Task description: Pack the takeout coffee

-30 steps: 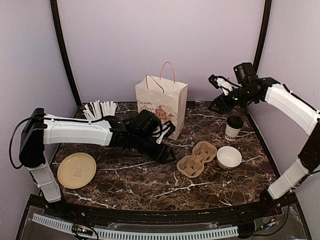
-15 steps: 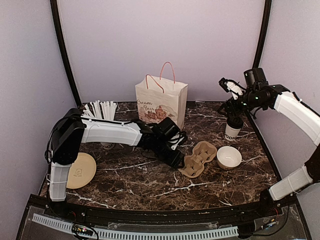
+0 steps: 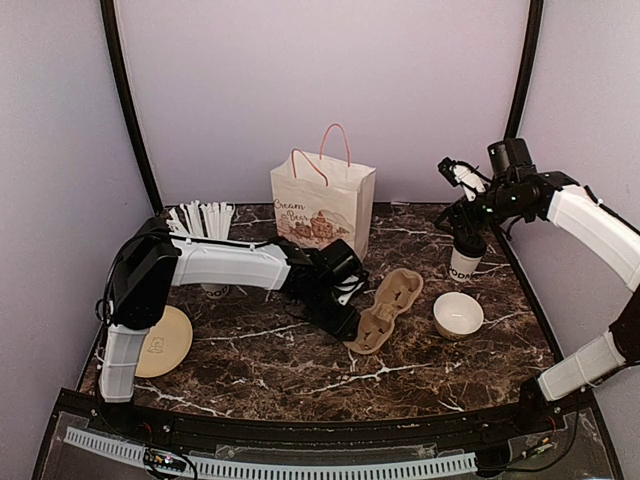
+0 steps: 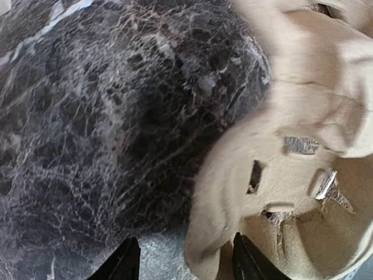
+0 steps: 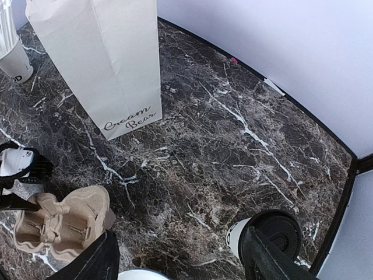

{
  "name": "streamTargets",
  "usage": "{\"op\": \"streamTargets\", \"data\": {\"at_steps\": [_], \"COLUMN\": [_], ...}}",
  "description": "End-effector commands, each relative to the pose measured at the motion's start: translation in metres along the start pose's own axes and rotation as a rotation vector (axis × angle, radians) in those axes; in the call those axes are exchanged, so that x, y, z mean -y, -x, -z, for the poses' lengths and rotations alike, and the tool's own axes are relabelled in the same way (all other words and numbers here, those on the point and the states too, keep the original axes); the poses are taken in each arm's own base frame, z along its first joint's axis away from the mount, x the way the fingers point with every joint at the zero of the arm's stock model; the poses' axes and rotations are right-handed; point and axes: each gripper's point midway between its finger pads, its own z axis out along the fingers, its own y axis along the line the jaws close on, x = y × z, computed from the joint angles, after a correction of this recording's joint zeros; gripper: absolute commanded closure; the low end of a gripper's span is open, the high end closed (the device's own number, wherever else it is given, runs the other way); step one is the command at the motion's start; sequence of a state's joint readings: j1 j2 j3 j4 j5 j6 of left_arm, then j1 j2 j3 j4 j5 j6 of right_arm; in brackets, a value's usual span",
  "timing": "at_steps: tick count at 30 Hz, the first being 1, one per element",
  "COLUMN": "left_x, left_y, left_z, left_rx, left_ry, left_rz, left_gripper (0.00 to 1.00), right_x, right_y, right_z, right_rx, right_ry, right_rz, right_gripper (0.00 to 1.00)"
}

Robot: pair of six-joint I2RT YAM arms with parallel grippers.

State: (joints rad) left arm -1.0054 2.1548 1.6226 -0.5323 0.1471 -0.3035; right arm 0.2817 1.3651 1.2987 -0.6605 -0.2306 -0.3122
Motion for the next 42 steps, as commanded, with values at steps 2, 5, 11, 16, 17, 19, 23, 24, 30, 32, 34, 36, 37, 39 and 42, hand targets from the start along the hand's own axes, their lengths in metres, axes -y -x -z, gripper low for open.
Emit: {"op": "streamTargets", "data": {"at_steps": [2,5,11,16,17,19,23,24,30,32,34,36,37,39,42], "left_x": [0.018,0.027,0.028,0.026,0.025,0.023,0.018,0.015,-0.01,-0.021,-0.032,-0.041,-0.045,-0.056,-0.068], "left_y": [0.03,0.044,0.031,0.014,0.009,0.004,-0.007,-0.013,-0.05,-0.065,-0.08,-0.094,-0.098,-0.12,-0.143], "left_z": [0.004,0.003,-0.004,-0.003,-0.001,0.004,0.02,0.021,0.049,0.058,0.068,0.08,0.084,0.092,0.101], "left_rx": [0.032,0.041,-0.036,-0.103,-0.12,-0.131,-0.147,-0.16,-0.222,-0.242,-0.257,-0.27,-0.273,-0.308,-0.36], "left_ry": [-0.074,-0.105,-0.122,-0.119,-0.111,-0.095,-0.072,-0.057,0.032,0.065,0.093,0.108,0.116,0.12,0.102], "left_rz": [-0.04,-0.057,-0.038,-0.041,-0.04,-0.05,-0.068,-0.07,-0.102,-0.101,-0.095,-0.089,-0.087,-0.077,-0.047], "left_gripper": [0.44,0.46,0.55,0.62,0.63,0.65,0.72,0.73,0.78,0.79,0.8,0.81,0.81,0.82,0.81], "right_x": [0.0,-0.001,-0.002,-0.002,-0.002,-0.002,-0.004,-0.004,-0.006,-0.006,-0.007,-0.008,-0.009,-0.01,-0.012], "right_y": [0.001,0.001,-0.001,-0.001,0.0,0.0,0.002,0.001,-0.004,-0.005,-0.007,-0.008,-0.008,-0.009,-0.009], "right_z": [-0.006,-0.004,-0.001,-0.001,-0.001,-0.002,-0.003,-0.003,-0.004,-0.004,-0.005,-0.005,-0.005,-0.006,-0.007], "right_rx": [0.02,0.021,0.028,0.032,0.034,0.033,0.037,0.036,0.031,0.03,0.028,0.027,0.027,0.026,0.027], "right_ry": [0.014,0.015,0.008,0.012,0.011,0.017,0.031,0.032,0.034,0.033,0.037,0.044,0.047,0.055,0.069], "right_rz": [-0.008,-0.006,0.0,-0.001,-0.001,-0.002,-0.002,-0.002,-0.001,-0.001,-0.002,-0.002,-0.002,-0.006,-0.006], "right_gripper": [0.27,0.27,0.26,0.26,0.25,0.26,0.26,0.26,0.25,0.25,0.25,0.25,0.25,0.25,0.25]}}
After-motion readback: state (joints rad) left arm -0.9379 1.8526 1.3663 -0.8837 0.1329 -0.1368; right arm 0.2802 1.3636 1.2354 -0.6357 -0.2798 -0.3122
